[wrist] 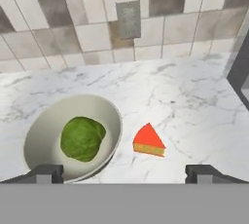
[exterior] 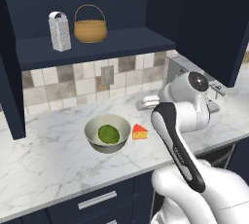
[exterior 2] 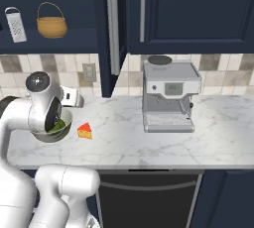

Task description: Pick the cheese from the fridge and the cheese grater from the cabinet and place them next to the salad bowl.

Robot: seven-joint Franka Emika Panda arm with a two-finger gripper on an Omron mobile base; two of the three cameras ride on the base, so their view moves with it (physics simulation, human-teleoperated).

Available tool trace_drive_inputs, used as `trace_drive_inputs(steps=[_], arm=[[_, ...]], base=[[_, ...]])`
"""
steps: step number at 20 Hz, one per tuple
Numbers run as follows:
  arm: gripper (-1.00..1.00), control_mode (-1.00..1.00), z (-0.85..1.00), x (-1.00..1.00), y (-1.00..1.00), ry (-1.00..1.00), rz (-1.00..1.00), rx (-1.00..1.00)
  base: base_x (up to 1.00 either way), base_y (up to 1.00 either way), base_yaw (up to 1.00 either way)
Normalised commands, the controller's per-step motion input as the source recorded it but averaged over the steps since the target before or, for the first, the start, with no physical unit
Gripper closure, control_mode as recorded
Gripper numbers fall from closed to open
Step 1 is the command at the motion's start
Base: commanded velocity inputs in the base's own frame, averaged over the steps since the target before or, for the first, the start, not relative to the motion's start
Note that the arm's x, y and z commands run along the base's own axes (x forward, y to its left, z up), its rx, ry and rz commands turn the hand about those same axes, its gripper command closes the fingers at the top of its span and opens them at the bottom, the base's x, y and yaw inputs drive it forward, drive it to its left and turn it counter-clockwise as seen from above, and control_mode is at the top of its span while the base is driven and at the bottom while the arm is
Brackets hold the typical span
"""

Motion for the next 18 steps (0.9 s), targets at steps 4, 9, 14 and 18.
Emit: trace_drive_inputs(steps=[4, 9, 14, 18], arm=[[-1.0, -1.0, 0.64, -0.76, -0.26, 0.03, -0.18, 0.13], [-1.0, -1.0, 0.55, -0.53, -0.3, 0.23, -0.12, 0.05], [-1.0, -1.0, 0.02, -0.14, -0.05, 0.4, -0.11, -0.02], [-1.0, -1.0, 0.09, -0.1, 0.06, 0.13, -0.03, -0.02]], base=[[0.0, 0.0, 0.0], [0.0, 0.0, 0.0], [0.0, 0.0, 0.0], [0.0, 0.0, 0.0]])
